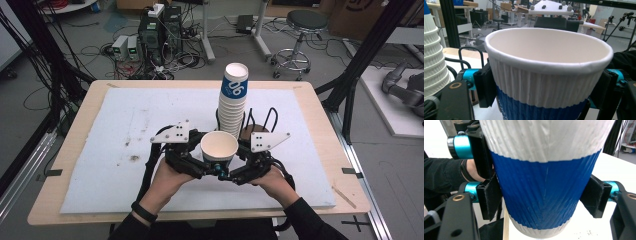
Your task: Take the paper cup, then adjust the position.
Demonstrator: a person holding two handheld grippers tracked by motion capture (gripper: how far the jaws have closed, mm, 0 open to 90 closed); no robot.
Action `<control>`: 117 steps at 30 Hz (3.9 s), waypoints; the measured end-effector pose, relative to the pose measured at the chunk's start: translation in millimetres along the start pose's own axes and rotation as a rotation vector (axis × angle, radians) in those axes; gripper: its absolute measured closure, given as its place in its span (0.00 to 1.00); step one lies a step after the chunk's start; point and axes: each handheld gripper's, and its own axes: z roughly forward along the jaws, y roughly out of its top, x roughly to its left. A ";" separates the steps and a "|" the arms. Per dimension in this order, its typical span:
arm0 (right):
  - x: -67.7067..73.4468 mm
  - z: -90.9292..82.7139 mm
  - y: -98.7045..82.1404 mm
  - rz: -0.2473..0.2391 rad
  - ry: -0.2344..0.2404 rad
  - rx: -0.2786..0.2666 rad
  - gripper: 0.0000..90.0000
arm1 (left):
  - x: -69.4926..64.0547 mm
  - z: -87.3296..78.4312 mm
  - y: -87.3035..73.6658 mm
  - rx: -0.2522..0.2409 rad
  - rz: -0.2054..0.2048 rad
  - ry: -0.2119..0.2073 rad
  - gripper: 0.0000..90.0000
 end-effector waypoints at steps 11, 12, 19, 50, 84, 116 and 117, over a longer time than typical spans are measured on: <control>0.9 3.0 -1.0 -0.011 0.009 0.026 0.30 | -1.6 -3.4 3.9 -0.019 0.005 0.003 0.19; 0.7 3.2 -1.3 -0.008 0.008 0.029 0.30 | -1.7 -3.6 4.1 -0.019 0.004 0.006 0.19; -0.3 3.7 -1.7 0.003 0.019 0.034 0.31 | -2.5 -4.2 4.7 -0.015 0.016 0.014 0.21; -13.4 -23.2 0.9 -0.004 -0.102 0.031 0.23 | 6.6 -40.0 -3.8 -0.026 0.037 0.140 0.23; -26.6 -70.0 7.0 0.004 -0.279 -0.023 0.23 | 17.8 -80.4 -19.1 -0.044 0.020 0.297 0.23; -30.0 -71.5 13.1 -0.010 -0.295 -0.020 0.23 | 7.5 -81.6 -16.3 -0.050 0.028 0.291 0.23; -29.9 -71.9 12.9 -0.006 -0.296 -0.018 0.23 | 8.1 -81.0 -15.1 -0.049 0.035 0.292 0.23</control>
